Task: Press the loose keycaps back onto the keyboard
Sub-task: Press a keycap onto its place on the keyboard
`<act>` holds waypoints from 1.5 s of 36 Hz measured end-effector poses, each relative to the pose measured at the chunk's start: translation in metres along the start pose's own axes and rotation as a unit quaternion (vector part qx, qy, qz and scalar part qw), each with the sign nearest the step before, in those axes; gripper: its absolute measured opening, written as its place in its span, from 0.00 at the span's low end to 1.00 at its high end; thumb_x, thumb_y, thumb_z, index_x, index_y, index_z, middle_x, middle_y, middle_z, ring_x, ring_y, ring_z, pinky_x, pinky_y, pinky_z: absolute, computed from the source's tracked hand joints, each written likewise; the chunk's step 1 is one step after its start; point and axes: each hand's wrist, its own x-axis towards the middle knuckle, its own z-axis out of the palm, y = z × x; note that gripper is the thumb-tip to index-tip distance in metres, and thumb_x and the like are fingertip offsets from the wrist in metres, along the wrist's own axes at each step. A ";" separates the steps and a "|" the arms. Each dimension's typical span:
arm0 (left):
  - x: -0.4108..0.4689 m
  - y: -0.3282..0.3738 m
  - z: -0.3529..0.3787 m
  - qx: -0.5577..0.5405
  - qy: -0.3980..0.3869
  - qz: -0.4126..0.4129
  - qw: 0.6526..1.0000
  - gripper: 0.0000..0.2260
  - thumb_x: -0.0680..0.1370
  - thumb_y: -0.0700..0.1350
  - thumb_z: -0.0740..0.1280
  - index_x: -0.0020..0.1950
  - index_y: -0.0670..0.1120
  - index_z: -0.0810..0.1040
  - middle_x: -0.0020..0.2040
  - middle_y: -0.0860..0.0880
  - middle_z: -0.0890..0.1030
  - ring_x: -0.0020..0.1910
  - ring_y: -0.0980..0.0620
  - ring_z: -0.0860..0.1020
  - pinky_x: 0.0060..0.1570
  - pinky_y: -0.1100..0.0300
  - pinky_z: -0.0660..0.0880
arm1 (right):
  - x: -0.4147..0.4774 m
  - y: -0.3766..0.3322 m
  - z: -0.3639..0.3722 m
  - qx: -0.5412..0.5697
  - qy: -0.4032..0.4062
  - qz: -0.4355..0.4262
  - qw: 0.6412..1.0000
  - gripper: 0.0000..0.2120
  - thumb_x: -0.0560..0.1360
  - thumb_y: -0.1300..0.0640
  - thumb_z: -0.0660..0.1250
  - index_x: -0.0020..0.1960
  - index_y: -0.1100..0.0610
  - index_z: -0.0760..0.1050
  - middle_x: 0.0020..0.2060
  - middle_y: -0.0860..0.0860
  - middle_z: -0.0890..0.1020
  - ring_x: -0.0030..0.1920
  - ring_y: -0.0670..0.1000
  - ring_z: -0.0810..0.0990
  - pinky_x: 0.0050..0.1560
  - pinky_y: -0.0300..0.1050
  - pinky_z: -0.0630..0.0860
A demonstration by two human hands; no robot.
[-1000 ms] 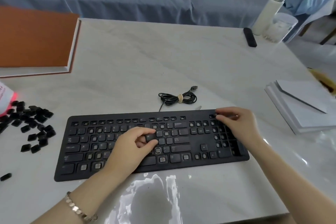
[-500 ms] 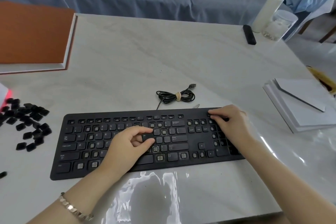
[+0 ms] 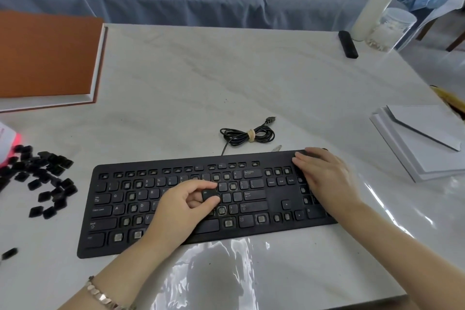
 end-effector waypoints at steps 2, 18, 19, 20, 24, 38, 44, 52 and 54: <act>-0.001 -0.001 -0.001 -0.003 -0.004 -0.003 1.000 0.11 0.71 0.39 0.74 0.44 0.55 0.81 0.27 0.55 0.70 0.26 0.59 0.69 0.35 0.74 0.66 | -0.005 0.001 0.005 -0.015 0.005 0.003 1.000 0.13 0.63 0.70 0.75 0.47 0.60 0.83 0.46 0.53 0.85 0.50 0.60 0.82 0.43 0.57 0.80; 0.000 -0.002 0.001 -0.023 0.001 -0.025 0.999 0.11 0.71 0.38 0.74 0.44 0.55 0.82 0.28 0.55 0.71 0.27 0.60 0.69 0.36 0.74 0.68 | -0.016 -0.005 0.016 0.121 0.041 0.126 0.984 0.12 0.72 0.63 0.65 0.52 0.59 0.82 0.52 0.52 0.82 0.59 0.52 0.76 0.60 0.44 0.70; 0.001 -0.003 0.001 -0.023 0.001 -0.024 0.999 0.11 0.71 0.38 0.74 0.44 0.56 0.82 0.29 0.54 0.71 0.27 0.60 0.69 0.36 0.74 0.68 | -0.016 -0.005 0.016 0.112 0.042 0.116 0.986 0.11 0.72 0.63 0.64 0.52 0.60 0.82 0.52 0.52 0.82 0.59 0.53 0.76 0.59 0.44 0.70; 0.001 -0.003 0.001 -0.023 0.001 -0.024 0.999 0.11 0.71 0.38 0.74 0.44 0.56 0.82 0.29 0.53 0.72 0.27 0.60 0.68 0.36 0.74 0.68 | -0.016 -0.005 0.016 0.102 0.042 0.104 0.988 0.11 0.73 0.61 0.63 0.53 0.60 0.82 0.52 0.53 0.82 0.59 0.54 0.76 0.59 0.45 0.70; 0.001 -0.002 0.001 -0.023 0.000 -0.026 0.999 0.11 0.71 0.38 0.74 0.43 0.56 0.82 0.28 0.54 0.71 0.27 0.60 0.68 0.35 0.73 0.67 | -0.015 -0.007 0.013 0.040 0.032 0.064 0.997 0.16 0.75 0.57 0.58 0.53 0.60 0.81 0.52 0.55 0.83 0.56 0.59 0.79 0.53 0.53 0.77; -0.001 0.001 -0.004 -0.073 -0.039 -0.047 0.995 0.14 0.72 0.34 0.72 0.48 0.53 0.81 0.27 0.58 0.78 0.28 0.62 0.73 0.37 0.75 0.69 | -0.016 -0.027 0.006 -0.024 -0.035 0.087 0.995 0.19 0.75 0.56 0.55 0.55 0.62 0.80 0.54 0.56 0.82 0.59 0.60 0.78 0.53 0.53 0.75; -0.004 -0.005 -0.008 -0.068 -0.021 -0.007 0.997 0.16 0.70 0.33 0.73 0.46 0.55 0.81 0.45 0.53 0.77 0.34 0.60 0.74 0.43 0.73 0.72 | -0.008 -0.040 -0.001 0.032 -0.051 0.182 0.981 0.09 0.72 0.65 0.66 0.50 0.64 0.82 0.53 0.57 0.82 0.62 0.61 0.74 0.61 0.57 0.70; -0.013 -0.003 -0.017 -0.069 -0.030 0.007 0.997 0.18 0.67 0.34 0.75 0.40 0.59 0.82 0.39 0.48 0.78 0.34 0.56 0.77 0.42 0.72 0.73 | 0.015 -0.114 -0.031 0.363 -0.157 0.324 0.860 0.09 0.72 0.58 0.70 0.51 0.51 0.81 0.39 0.40 0.82 0.40 0.35 0.78 0.47 0.25 0.71; -0.014 0.003 -0.014 -0.070 -0.030 0.026 0.997 0.17 0.67 0.33 0.76 0.39 0.58 0.82 0.39 0.48 0.79 0.33 0.58 0.77 0.41 0.71 0.74 | 0.019 -0.131 -0.031 0.470 -0.212 0.358 0.779 0.10 0.70 0.59 0.72 0.52 0.52 0.80 0.38 0.44 0.83 0.39 0.40 0.81 0.47 0.34 0.78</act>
